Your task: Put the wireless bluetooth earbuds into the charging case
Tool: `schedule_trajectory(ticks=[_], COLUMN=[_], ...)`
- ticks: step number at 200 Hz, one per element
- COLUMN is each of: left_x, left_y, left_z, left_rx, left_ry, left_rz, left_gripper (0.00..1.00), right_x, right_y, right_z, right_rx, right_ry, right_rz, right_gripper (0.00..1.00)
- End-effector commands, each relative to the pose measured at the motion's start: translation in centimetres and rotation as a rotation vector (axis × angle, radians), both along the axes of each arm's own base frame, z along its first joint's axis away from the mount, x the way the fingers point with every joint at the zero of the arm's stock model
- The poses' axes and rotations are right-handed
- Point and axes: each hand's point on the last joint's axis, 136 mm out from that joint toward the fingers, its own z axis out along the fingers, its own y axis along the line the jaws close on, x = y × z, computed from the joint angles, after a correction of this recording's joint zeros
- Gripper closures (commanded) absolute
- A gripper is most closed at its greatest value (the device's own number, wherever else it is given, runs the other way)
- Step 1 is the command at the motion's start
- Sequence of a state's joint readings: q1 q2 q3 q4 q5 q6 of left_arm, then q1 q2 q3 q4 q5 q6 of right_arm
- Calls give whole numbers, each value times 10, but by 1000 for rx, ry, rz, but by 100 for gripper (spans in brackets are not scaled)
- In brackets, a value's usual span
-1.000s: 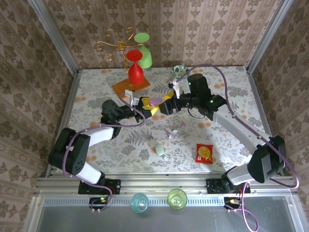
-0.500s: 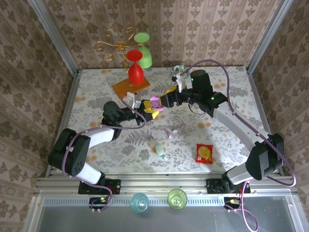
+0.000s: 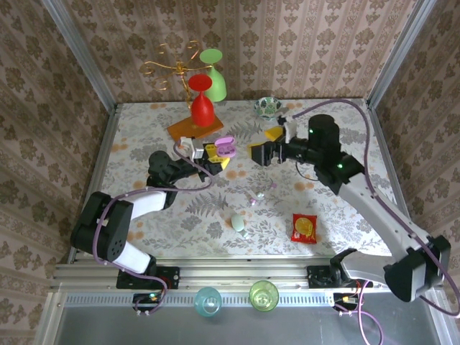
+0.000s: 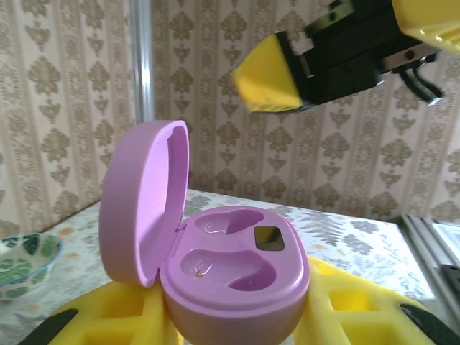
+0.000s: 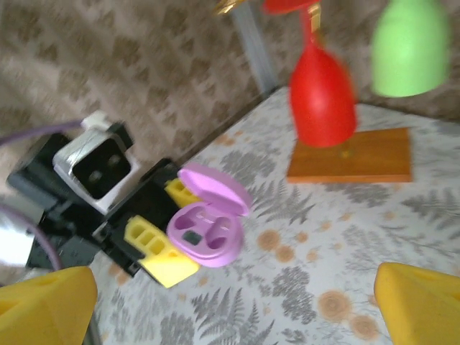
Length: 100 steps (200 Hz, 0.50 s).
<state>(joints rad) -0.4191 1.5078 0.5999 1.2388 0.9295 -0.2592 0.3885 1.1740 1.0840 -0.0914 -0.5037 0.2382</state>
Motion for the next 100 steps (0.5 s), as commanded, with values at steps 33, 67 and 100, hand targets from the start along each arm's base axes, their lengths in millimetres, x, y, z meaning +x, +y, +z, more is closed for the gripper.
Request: schedule_trajectory(ticks=[33,67,100], left_x=[5,1,-3], left_y=[5,4,1], left_z=[1,2,1], left_rx=[33,42,52], left_ry=[-94,-100,-101], left_rz=[76,58,44], left_gripper=[74,74,74], right_x=[26,19,22], right_y=[-80,-83,-63], right_z=[-94,-165,-224], right_rx=[-40,-211,-267], right_ry=[404,626,825], right_rz=[-441,-423,-309], right_gripper=[6,10,17])
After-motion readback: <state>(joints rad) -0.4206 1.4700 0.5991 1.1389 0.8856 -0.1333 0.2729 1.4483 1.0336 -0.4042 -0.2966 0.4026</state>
